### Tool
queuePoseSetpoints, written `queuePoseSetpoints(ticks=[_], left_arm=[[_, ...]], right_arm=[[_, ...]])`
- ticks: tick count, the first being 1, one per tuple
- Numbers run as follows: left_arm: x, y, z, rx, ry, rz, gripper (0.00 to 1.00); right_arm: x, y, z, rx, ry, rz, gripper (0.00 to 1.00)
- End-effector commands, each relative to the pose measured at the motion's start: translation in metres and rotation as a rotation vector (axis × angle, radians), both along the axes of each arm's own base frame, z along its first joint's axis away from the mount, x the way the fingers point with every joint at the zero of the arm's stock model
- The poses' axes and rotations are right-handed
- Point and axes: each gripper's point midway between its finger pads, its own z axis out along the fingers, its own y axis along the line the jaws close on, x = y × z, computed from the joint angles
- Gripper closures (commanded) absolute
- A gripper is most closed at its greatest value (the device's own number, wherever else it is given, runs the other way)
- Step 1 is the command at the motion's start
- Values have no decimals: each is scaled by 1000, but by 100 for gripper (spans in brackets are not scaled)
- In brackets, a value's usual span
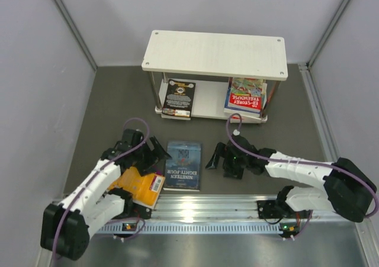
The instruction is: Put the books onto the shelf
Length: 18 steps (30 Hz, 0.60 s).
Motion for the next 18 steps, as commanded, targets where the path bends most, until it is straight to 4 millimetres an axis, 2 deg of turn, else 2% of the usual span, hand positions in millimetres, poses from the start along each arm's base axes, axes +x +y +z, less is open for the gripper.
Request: queuePoseSetpoints(ticks=[1,4,5,6,8,9,12,17,18], left_arm=[[32,-12,-10,-10,-74,-45,1],[40,-14,-24,5,-61,-55,1],[39,-13,-34,20,-24,-59,1],[39,-13,-37,27,-16,-65,1],[39,-16,-46,28,9,-83,1],[38,-18,-47,23,14,-93,1],[29,-34,-53,3,31,-135,2],[1,-70,-59,-21,60,-218,5],[1,-75,-58,-35,48,-221,16]], right_arm=[[7,30,23,130,-82,81,0],[6,34,14,149,-72,83,0],[8,38,15,180,-86,83,0],[7,39,10,181,-73,80,0],[9,47,11,226,-76,80,0],[10,49,4,225,-61,78,0],[12,61,-7,256,-39,80,0],[13,80,-20,344,40,54,0],[12,81,-27,341,55,51,0]])
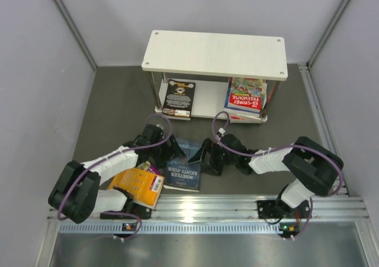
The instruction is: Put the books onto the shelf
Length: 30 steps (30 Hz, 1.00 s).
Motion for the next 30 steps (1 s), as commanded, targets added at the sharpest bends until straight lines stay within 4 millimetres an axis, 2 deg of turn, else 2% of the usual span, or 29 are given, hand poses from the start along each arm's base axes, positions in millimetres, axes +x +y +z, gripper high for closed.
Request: queuePoseSetpoints(ticks=[1,3,4,5,6,7,8,10,11,13,14,15,17,20,24,30], left_arm=[[-37,-14,-27,2,97,-33,26],[-37,-16,-24,-25,92,-19,41],[-37,-17,-20,-44,79,-8,56],[-37,-17,-18,-54,71,-2,64],[-37,-18,-16,-69,69,7,79],[-36,-17,-13,-71,58,18,100],[-34,-17,-11,-73,50,25,100],[-34,-15,-9,-69,48,31,100],[-34,-14,-7,-62,46,31,100],[-28,-16,6,-78,10,24,100],[-28,-17,11,-86,3,23,100],[-24,-18,19,-105,-15,29,100],[-17,-19,40,-159,-64,45,100],[-4,-19,72,-250,-129,89,100],[0,-20,95,-334,-156,127,100],[-1,-20,102,-367,-165,148,100]], right_arm=[[-4,9,-22,22,37,-10,1],[-5,11,-20,25,35,-5,2],[-7,10,-20,20,33,0,2],[-8,9,-20,14,32,2,2],[-7,8,-13,25,16,1,2],[-6,8,-10,23,-1,2,2],[-8,4,-11,5,5,4,2],[-7,5,1,12,-27,18,2],[-10,0,-3,-17,-17,21,2],[-11,-4,8,-25,-54,36,2],[-15,-11,5,-62,-41,38,2],[-15,-13,17,-44,-77,41,1],[-19,-21,20,-50,-83,30,0],[-23,-28,37,-6,-102,9,0],[-21,-26,52,33,-109,-1,0],[-19,-11,68,112,-68,-12,0]])
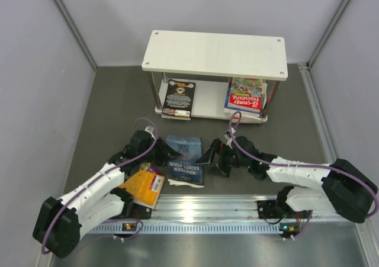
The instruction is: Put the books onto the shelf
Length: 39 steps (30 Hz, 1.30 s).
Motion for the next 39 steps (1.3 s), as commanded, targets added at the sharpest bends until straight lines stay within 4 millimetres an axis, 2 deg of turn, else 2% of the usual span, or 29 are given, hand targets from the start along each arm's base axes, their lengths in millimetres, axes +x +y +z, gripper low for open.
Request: queuePoseSetpoints(ticks=[1,3,7,12,15,16,17,18,20,21,22,23,24,25,26,27,28,29,30,31,32,33,34,35,36,37,38,39], left_arm=[[10,-13,43,-137,-94,2,100],[11,-13,45,-156,-91,23,100],[15,-12,54,-187,-111,56,100],[19,-10,60,-204,-130,90,100],[19,-8,60,-195,-130,98,100],[19,-7,60,-191,-134,97,100],[19,-7,60,-191,-137,95,100],[18,-6,60,-180,-142,92,100],[19,-5,65,-163,-165,82,100],[18,-5,65,-150,-167,71,92],[16,-2,61,-119,-149,64,62],[16,-1,67,-89,-172,45,43],[16,2,66,-56,-172,46,11],[9,9,55,2,-124,40,1],[10,12,64,32,-155,29,1],[10,18,66,62,-165,43,1],[2,26,59,104,-130,42,1],[0,30,69,112,-162,43,1],[-3,34,69,124,-161,50,1],[-4,39,70,139,-166,67,1],[-11,45,68,157,-147,74,1],[-15,48,75,146,-171,84,1],[-18,52,76,150,-173,94,1],[-24,56,74,158,-153,100,1],[-28,60,79,145,-173,112,1],[-32,62,80,142,-170,117,1],[-38,65,85,122,-185,129,1],[-44,69,82,132,-167,135,1]], right_arm=[[3,17,24,92,0,-3,0],[4,21,30,122,18,-14,3],[4,34,51,192,23,-26,16],[-5,54,73,237,19,5,31],[-6,60,86,266,15,2,49],[-5,62,92,273,6,3,62],[-5,63,96,277,0,3,68],[-4,64,100,281,-9,6,81],[-3,64,107,272,-26,10,94],[-1,64,109,259,-41,4,98],[0,63,111,220,-40,1,100],[3,62,115,196,-79,8,100],[10,66,133,198,-116,-3,100],[12,64,132,160,-117,-4,100],[17,65,134,138,-144,2,100],[24,70,155,155,-177,-5,100],[29,72,164,163,-198,-8,100],[36,70,158,120,-199,-14,100],[44,73,176,140,-227,-23,100],[50,74,181,137,-235,-31,100],[61,73,178,109,-237,-47,100],[69,74,193,126,-257,-57,100],[75,75,196,124,-264,-62,100],[89,74,194,113,-266,-83,100],[97,75,205,127,-279,-90,100],[104,74,207,127,-282,-100,100],[119,72,203,111,-277,-125,100],[128,71,212,117,-291,-143,100]])
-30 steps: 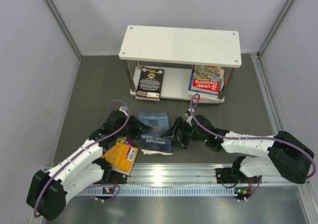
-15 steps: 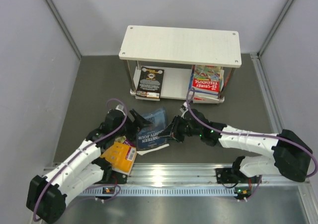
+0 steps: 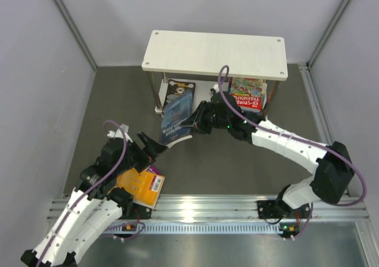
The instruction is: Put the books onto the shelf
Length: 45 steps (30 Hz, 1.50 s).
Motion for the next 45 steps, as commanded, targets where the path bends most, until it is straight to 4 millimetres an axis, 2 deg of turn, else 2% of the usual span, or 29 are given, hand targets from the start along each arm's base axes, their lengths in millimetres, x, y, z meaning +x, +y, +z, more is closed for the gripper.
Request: queuePoseSetpoints(ticks=[1,2,3,6,7,8,11,13,17,20,21,22,23,24,25,26,27,28,29,30,31,35,37,38,41,43,45], left_arm=[[-28,17,-7,35,64,17,1],[-32,21,0,16,43,33,1],[-38,26,-2,24,60,42,1],[-49,34,7,-5,38,67,1],[-55,37,4,-5,56,75,1],[-59,40,7,-19,41,80,1],[-68,45,5,-26,49,92,1],[-73,48,4,-28,58,94,1],[-79,52,4,-22,67,98,1],[-82,52,3,-23,71,93,1],[-82,51,3,-28,73,90,1],[-83,51,2,-33,78,89,1],[-83,50,2,-36,78,87,1],[-83,49,2,-38,80,85,1],[-84,49,2,-42,81,82,1],[-84,49,2,-43,83,80,1],[-84,48,3,-45,81,78,2],[-84,48,3,-44,80,75,1],[-84,48,3,-46,80,75,1],[-85,48,3,-44,82,73,1],[-85,48,3,-41,78,72,1],[-87,50,-1,-26,84,69,1],[-87,50,-5,-19,92,67,1],[-87,49,-6,-20,93,66,1],[-85,46,-10,-25,98,56,1],[-83,43,-13,-32,103,50,1],[-80,40,-13,-40,101,46,1]], right_arm=[[51,-1,69,109,-170,-89,100],[64,-4,66,98,-170,-114,100],[73,-5,74,106,-185,-133,100],[98,-6,75,116,-201,-184,100],[106,-6,82,143,-222,-199,100],[113,-3,77,152,-214,-211,100],[131,8,77,190,-236,-230,100],[139,9,74,203,-245,-259,100],[153,7,82,325,-301,-339,100],[168,6,61,333,-284,-382,100],[170,9,67,371,-302,-382,100],[179,12,54,379,-285,-390,100],[184,15,53,401,-287,-387,100],[189,19,60,444,-310,-387,100],[198,25,41,428,-285,-370,100],[204,30,49,443,-295,-358,100],[208,34,43,426,-286,-357,100],[217,36,28,394,-278,-358,100],[221,40,34,394,-284,-346,100],[227,38,30,380,-283,-352,100],[232,33,17,341,-260,-366,100],[247,18,1,271,-234,-399,100],[254,14,-7,253,-225,-395,94],[255,16,-6,244,-218,-385,84],[261,17,-9,225,-220,-374,76],[264,20,-16,207,-214,-368,75],[268,21,-17,197,-208,-379,79]])
